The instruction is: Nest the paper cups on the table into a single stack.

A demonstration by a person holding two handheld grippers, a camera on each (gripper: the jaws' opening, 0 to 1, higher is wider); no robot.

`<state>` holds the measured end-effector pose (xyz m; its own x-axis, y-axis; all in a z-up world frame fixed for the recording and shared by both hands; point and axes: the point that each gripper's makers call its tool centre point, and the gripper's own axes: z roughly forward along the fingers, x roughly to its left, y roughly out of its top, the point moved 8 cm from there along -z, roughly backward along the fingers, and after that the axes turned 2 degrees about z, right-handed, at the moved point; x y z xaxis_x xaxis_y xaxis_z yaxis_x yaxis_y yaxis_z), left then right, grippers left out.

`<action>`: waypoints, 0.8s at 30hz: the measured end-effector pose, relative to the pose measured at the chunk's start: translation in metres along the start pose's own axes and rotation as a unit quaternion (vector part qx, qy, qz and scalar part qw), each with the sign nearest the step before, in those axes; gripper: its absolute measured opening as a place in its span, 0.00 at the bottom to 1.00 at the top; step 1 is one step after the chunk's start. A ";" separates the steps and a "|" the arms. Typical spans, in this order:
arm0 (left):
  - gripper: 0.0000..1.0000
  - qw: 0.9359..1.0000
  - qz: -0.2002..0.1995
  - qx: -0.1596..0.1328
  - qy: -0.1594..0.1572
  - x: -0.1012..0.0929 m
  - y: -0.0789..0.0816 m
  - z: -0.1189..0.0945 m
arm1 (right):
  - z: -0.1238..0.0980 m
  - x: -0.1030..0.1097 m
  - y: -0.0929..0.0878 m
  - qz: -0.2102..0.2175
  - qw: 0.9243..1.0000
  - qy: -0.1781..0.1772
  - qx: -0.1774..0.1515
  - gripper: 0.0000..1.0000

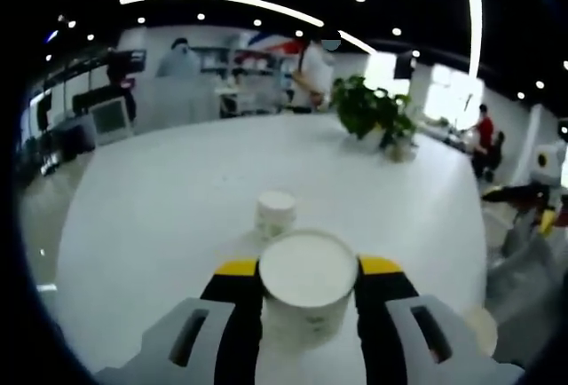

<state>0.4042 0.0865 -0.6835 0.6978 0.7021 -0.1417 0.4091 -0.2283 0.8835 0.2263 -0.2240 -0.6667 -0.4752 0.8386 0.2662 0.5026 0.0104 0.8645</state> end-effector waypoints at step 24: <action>0.39 0.997 0.036 -0.050 -0.038 -0.048 0.057 -0.026 | -0.004 -0.003 0.000 0.005 1.000 0.027 -0.010 0.98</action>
<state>0.3787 0.0576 -0.6142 0.7676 0.6322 -0.1054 0.2972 -0.2054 0.9324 0.2246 -0.2288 -0.6660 -0.5092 0.8077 0.2972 0.4938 -0.0086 0.8695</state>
